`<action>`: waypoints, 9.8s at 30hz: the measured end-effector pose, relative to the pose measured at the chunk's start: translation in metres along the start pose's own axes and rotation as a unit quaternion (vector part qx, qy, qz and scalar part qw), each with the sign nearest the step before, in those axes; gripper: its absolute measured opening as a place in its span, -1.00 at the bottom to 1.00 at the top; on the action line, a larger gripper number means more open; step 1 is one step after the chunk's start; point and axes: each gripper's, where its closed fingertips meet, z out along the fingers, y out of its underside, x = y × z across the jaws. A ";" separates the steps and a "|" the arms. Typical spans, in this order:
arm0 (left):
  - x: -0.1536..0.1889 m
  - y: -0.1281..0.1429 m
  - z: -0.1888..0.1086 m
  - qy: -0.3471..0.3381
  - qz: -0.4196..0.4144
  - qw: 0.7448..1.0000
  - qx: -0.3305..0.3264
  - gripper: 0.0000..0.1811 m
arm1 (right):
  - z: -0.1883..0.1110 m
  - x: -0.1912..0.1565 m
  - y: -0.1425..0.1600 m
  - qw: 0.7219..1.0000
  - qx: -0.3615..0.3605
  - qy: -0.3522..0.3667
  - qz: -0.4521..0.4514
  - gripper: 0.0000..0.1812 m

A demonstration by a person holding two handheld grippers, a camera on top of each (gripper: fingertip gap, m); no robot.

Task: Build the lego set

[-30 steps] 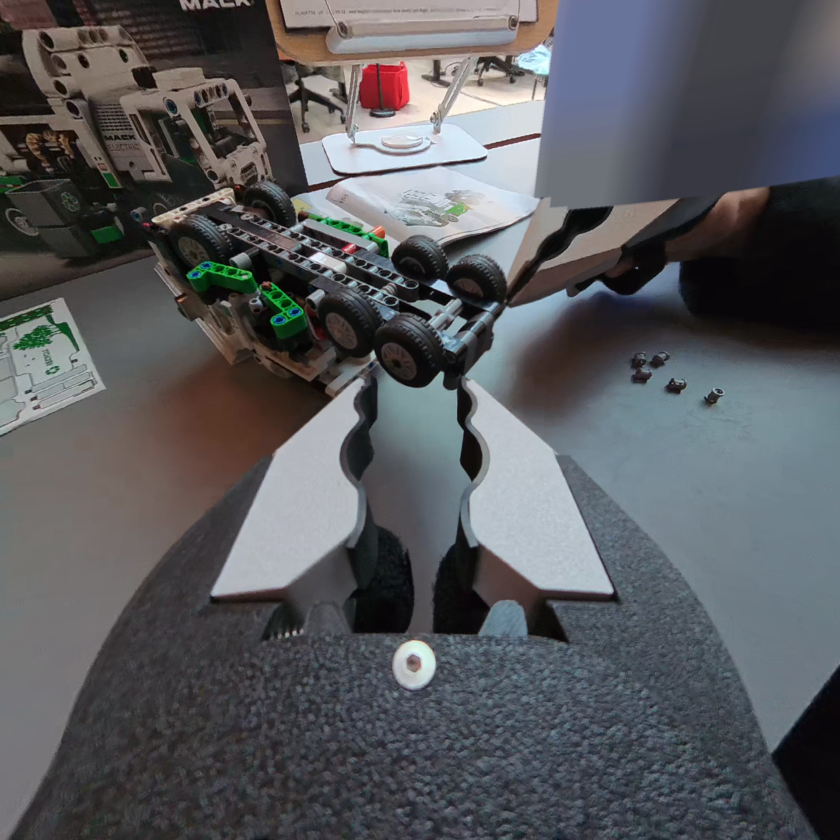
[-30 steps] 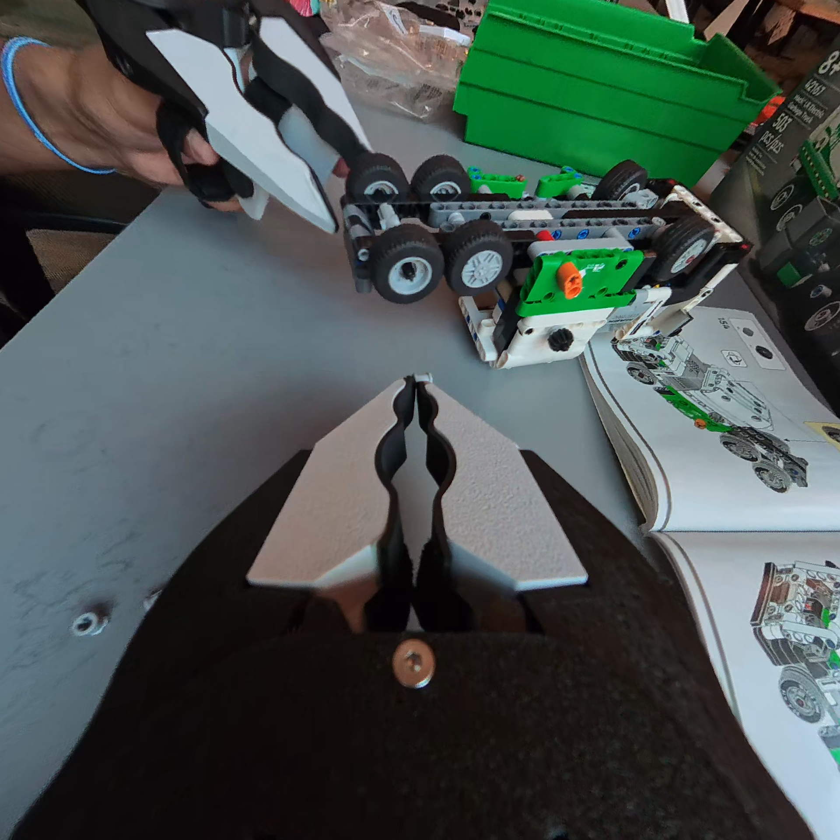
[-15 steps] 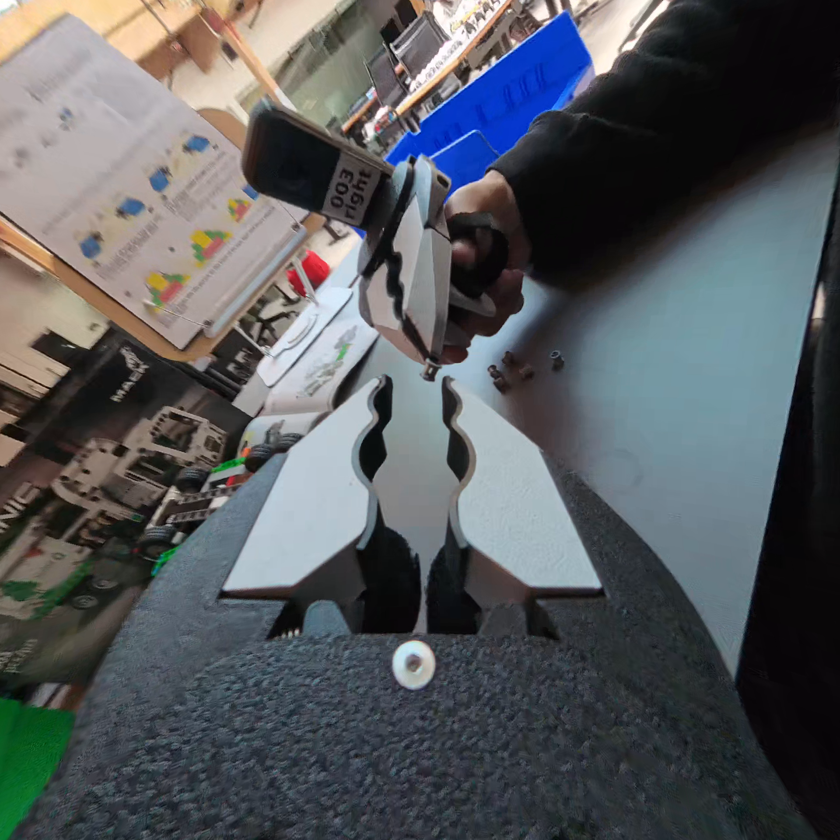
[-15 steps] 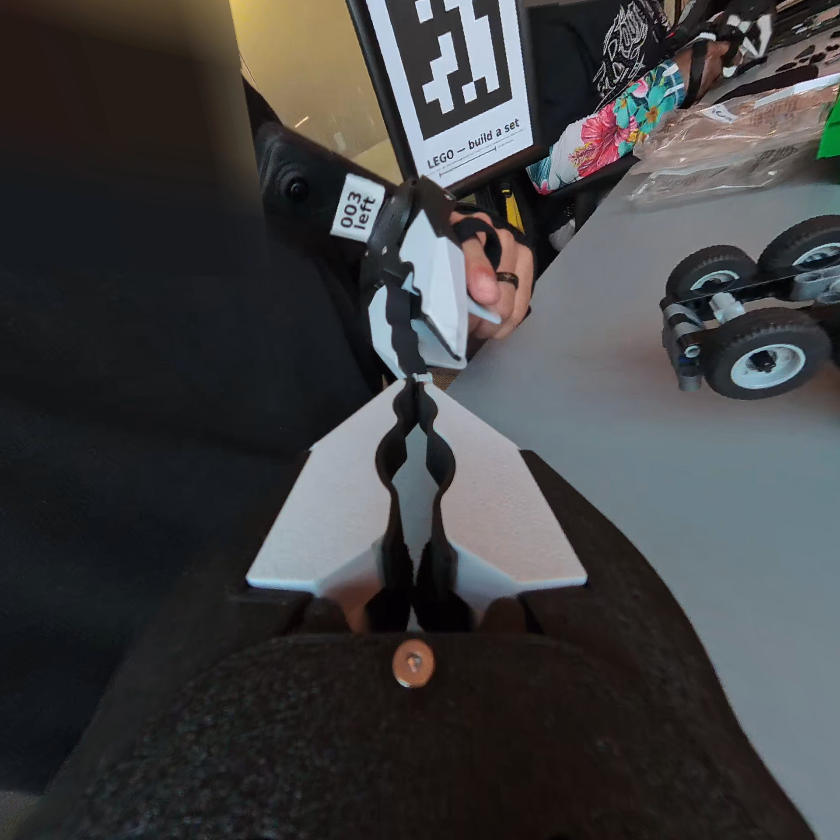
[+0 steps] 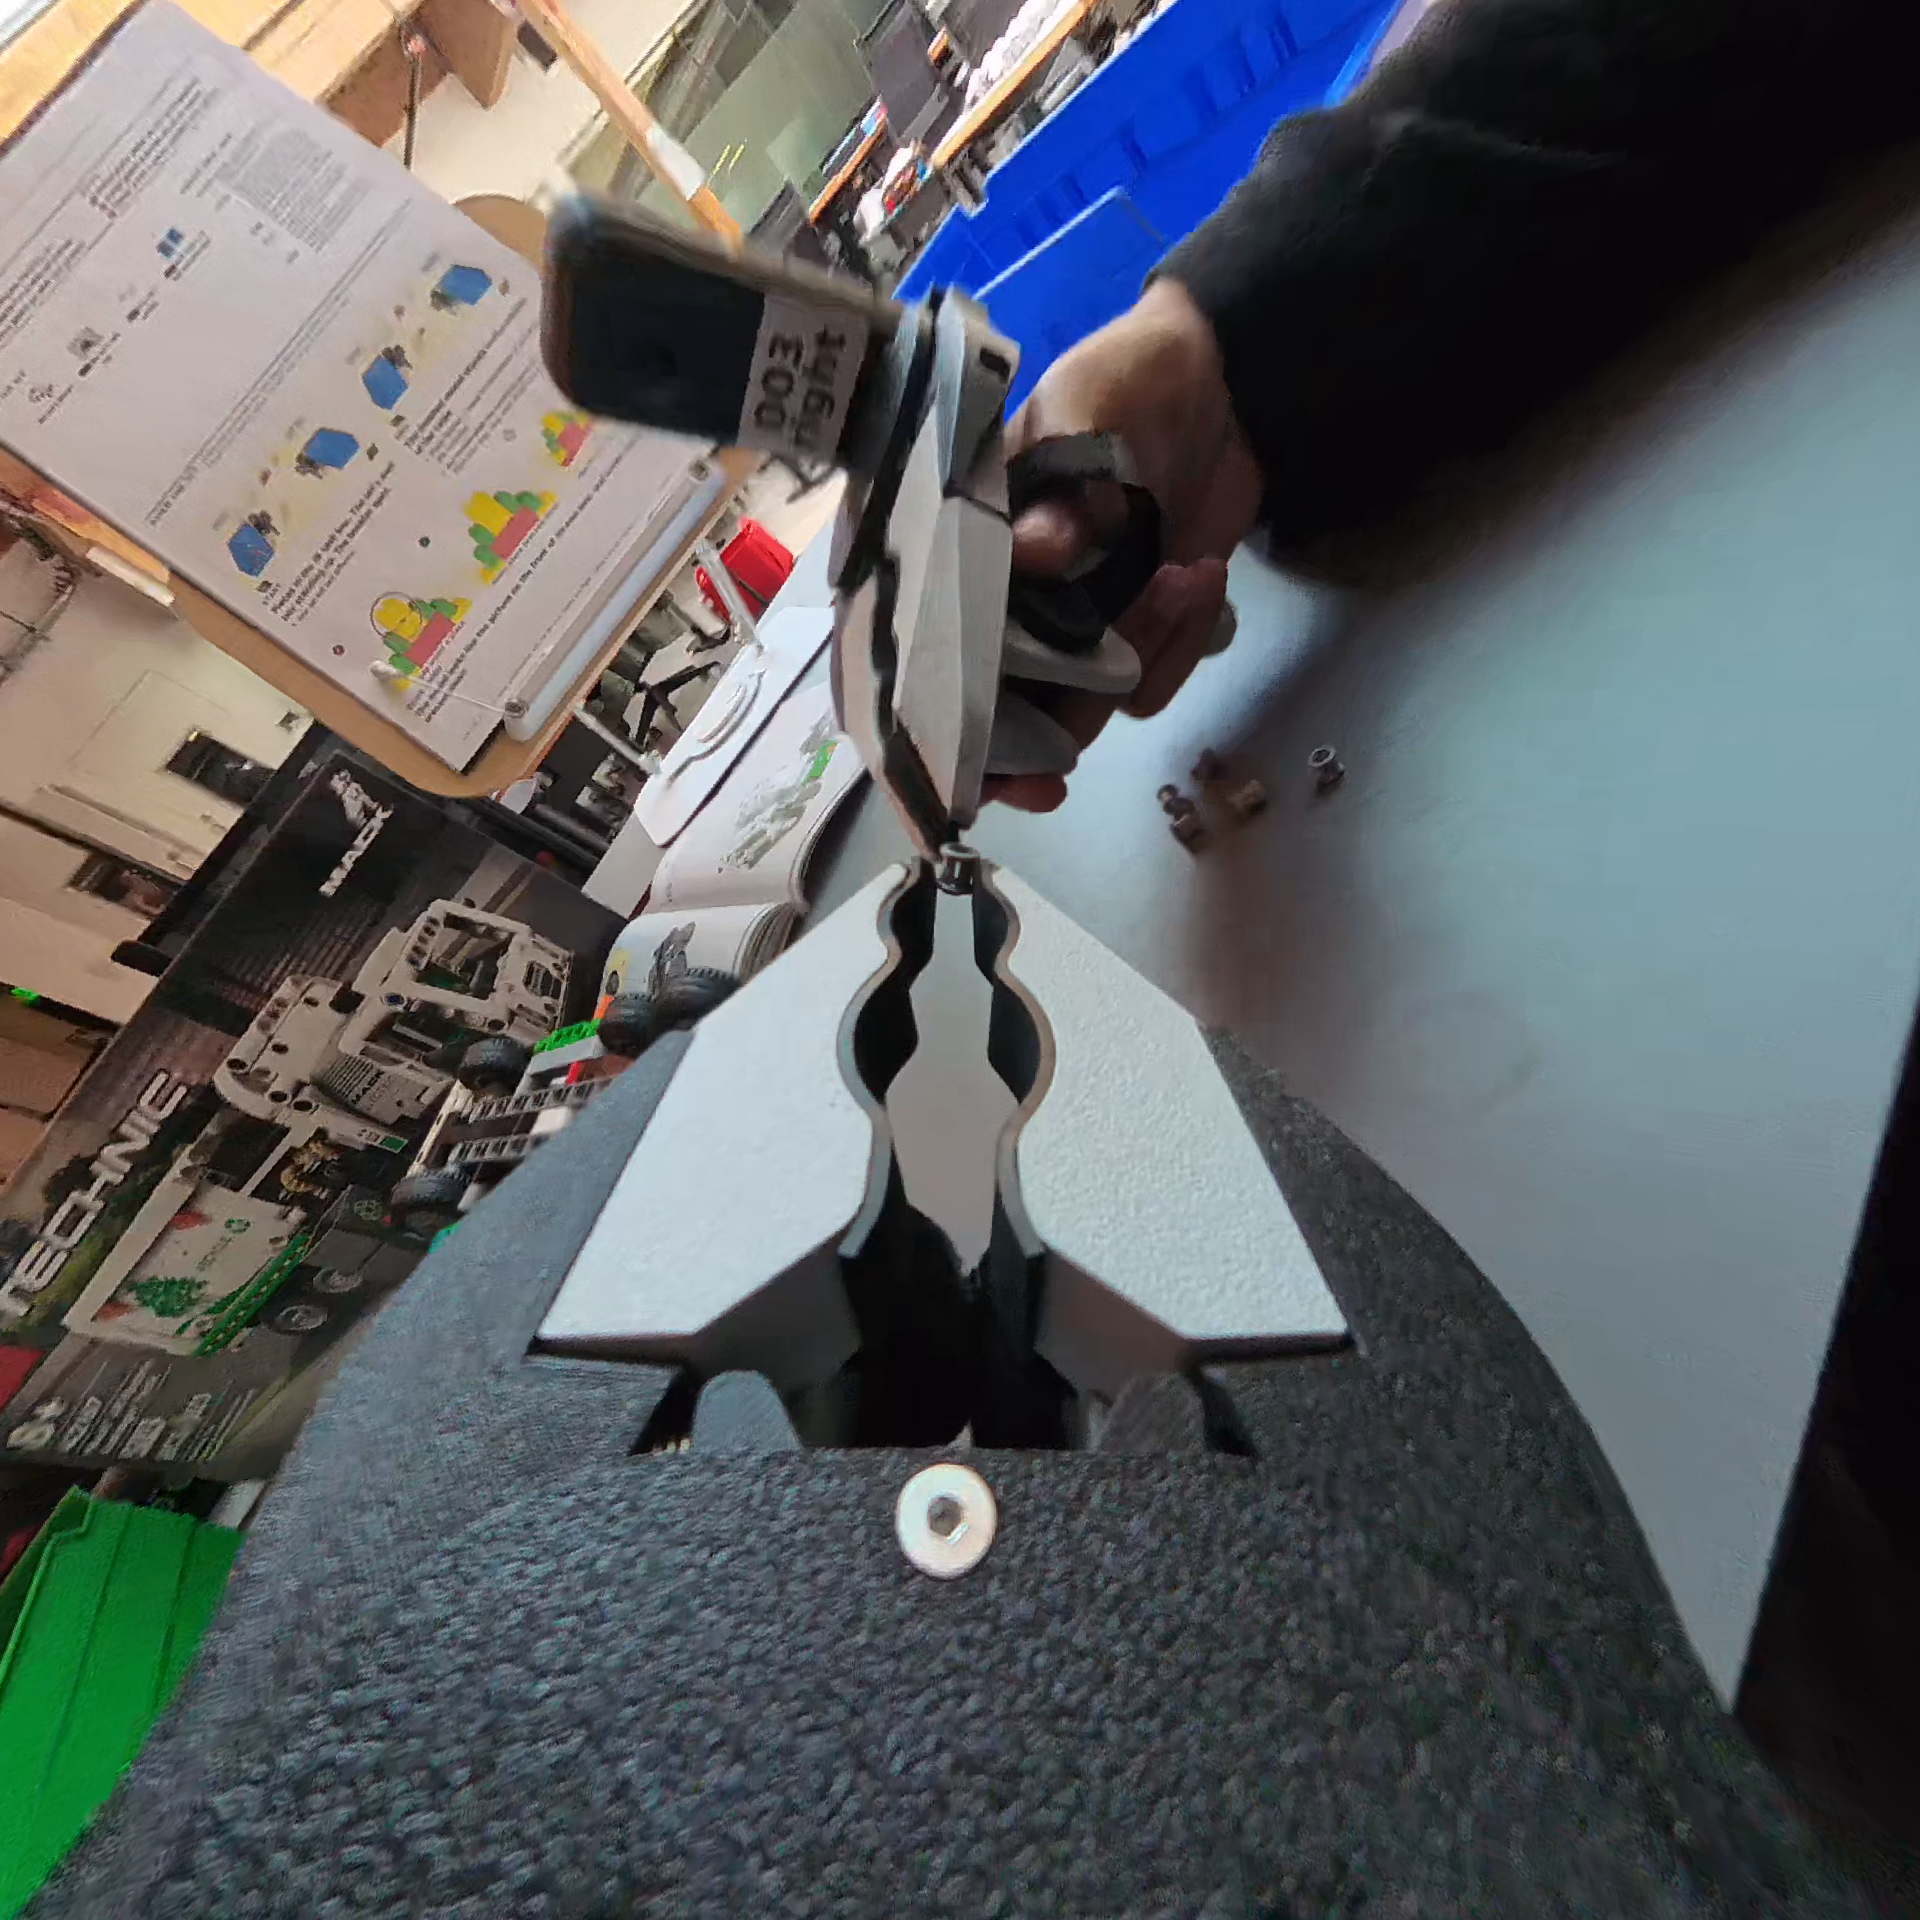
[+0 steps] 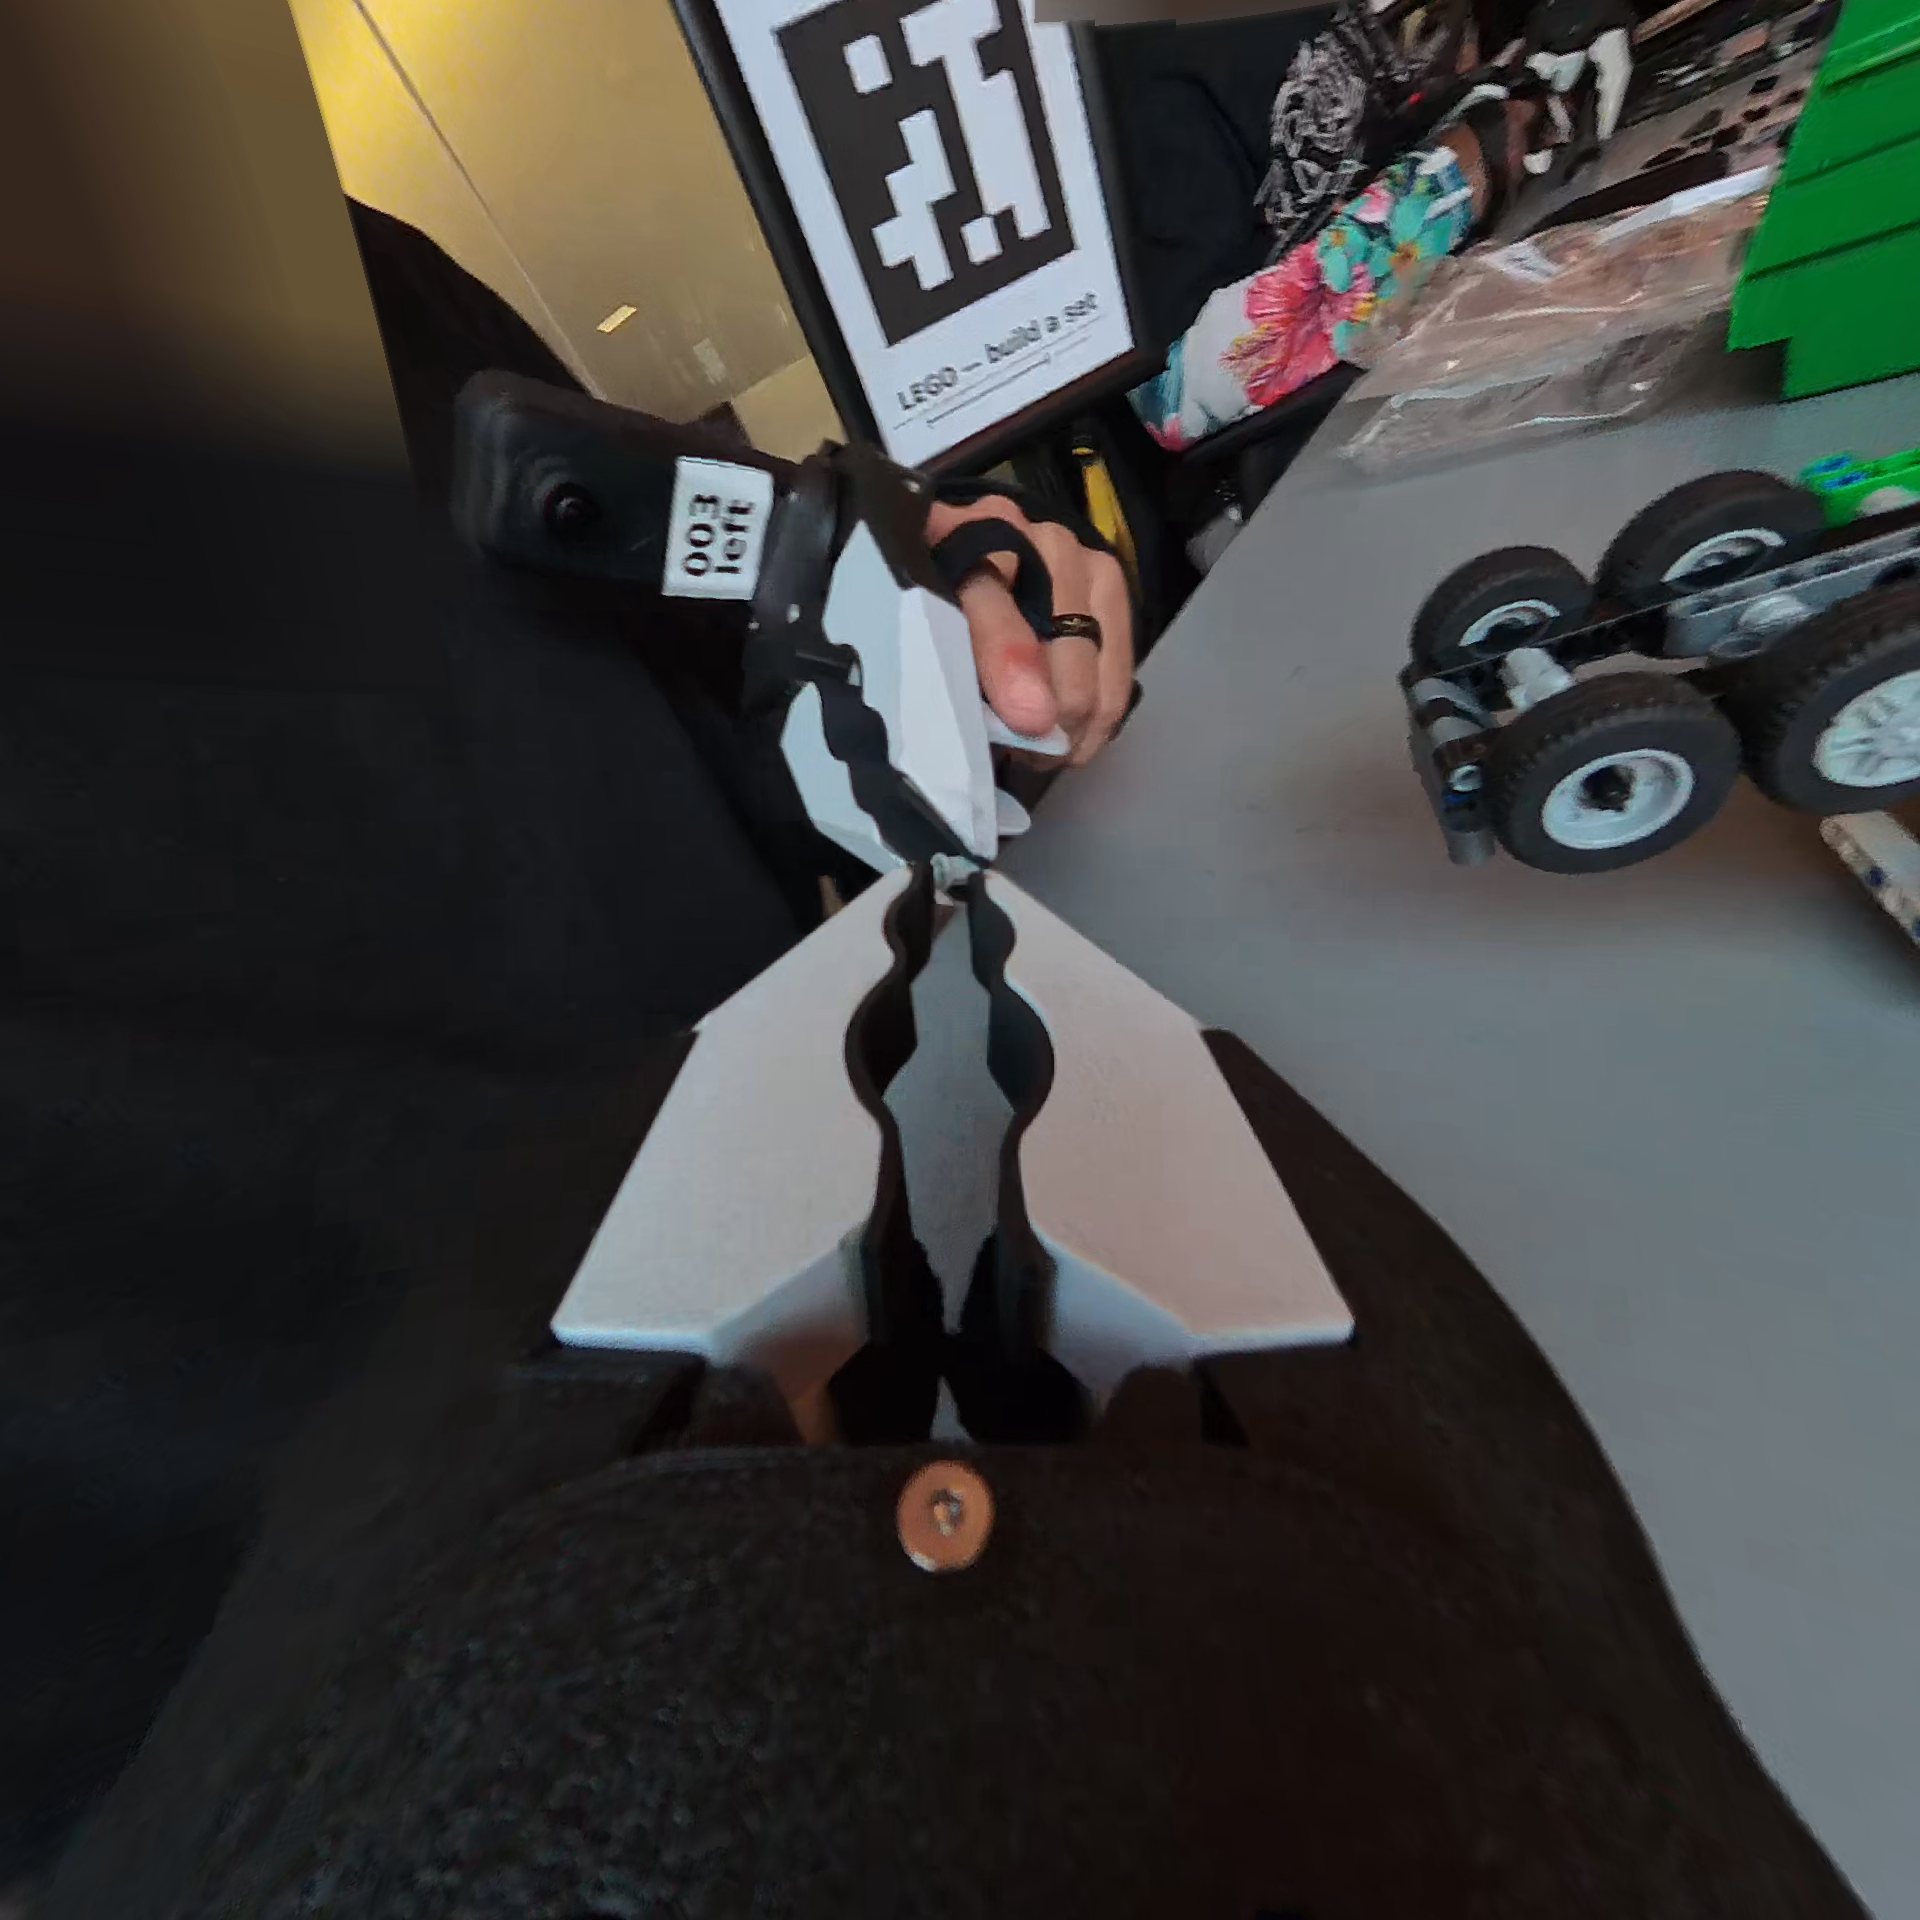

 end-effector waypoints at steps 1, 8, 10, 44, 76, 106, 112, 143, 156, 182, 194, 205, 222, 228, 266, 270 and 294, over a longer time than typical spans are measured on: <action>-0.005 0.007 0.002 -0.014 0.002 1.000 -0.021 -0.94 | -0.002 0.007 -0.002 0.999 -0.009 0.035 -0.007 -0.89; -0.021 0.033 0.008 -0.079 0.035 0.991 -0.106 -0.94 | -0.007 0.039 -0.012 0.967 -0.018 0.251 -0.032 -0.83; -0.022 0.034 0.008 -0.088 0.039 0.989 -0.111 -0.94 | -0.004 0.039 -0.010 0.965 -0.015 0.261 -0.030 -0.88; -0.084 0.082 -0.015 -0.109 -0.373 0.920 -0.047 -0.32 | -0.044 0.102 -0.029 0.972 0.036 0.203 -0.113 -0.95; -0.078 0.101 0.016 -0.114 -0.388 0.911 -0.083 -0.35 | -0.026 0.110 -0.031 0.996 0.032 0.078 0.019 -0.95; -0.076 0.103 0.018 -0.114 -0.378 0.914 -0.097 -0.45 | -0.024 0.115 -0.026 0.947 0.134 0.012 0.293 -0.95; -0.077 0.102 0.019 -0.115 -0.388 0.910 -0.090 -0.45 | -0.025 0.115 -0.028 0.940 0.142 -0.004 0.309 -0.95; -0.076 0.102 0.021 -0.130 -0.357 0.919 -0.107 -0.46 | -0.033 0.116 -0.026 0.974 0.103 0.090 0.179 -1.00; -0.076 0.103 0.023 -0.133 -0.359 0.918 -0.109 -0.44 | -0.030 0.114 -0.027 0.975 0.104 0.087 0.177 -1.00; -0.059 0.064 0.040 -0.081 -0.315 0.945 -0.048 -0.55 | -0.091 0.113 -0.025 0.925 0.010 0.380 0.001 -0.58; -0.072 0.065 0.066 -0.158 0.195 0.958 -0.138 -0.42 | -0.087 0.108 -0.016 0.894 -0.150 0.381 -0.182 -0.37; -0.076 0.067 0.071 -0.165 0.252 0.941 -0.154 -0.66 | -0.059 0.127 -0.018 0.593 -0.308 0.475 -0.572 -0.61; -0.075 0.066 0.047 -0.163 0.254 0.943 -0.138 -0.68 | -0.039 0.121 -0.023 0.563 -0.303 0.468 -0.610 -0.68; -0.074 0.064 0.048 -0.185 0.280 0.931 -0.139 -0.66 | -0.039 0.120 -0.025 0.548 -0.321 0.473 -0.611 -0.69; -0.065 0.058 0.043 -0.192 0.285 0.932 -0.120 -0.68 | -0.033 0.121 -0.022 0.534 -0.339 0.491 -0.600 -0.69; -0.066 0.057 0.043 -0.190 0.261 0.938 -0.129 -0.68 | -0.035 0.121 -0.021 0.534 -0.338 0.487 -0.603 -0.69; -0.064 0.026 -0.010 -0.140 -0.059 0.988 0.022 -0.70 | -0.052 0.123 -0.023 0.573 -0.335 0.492 -0.563 -0.65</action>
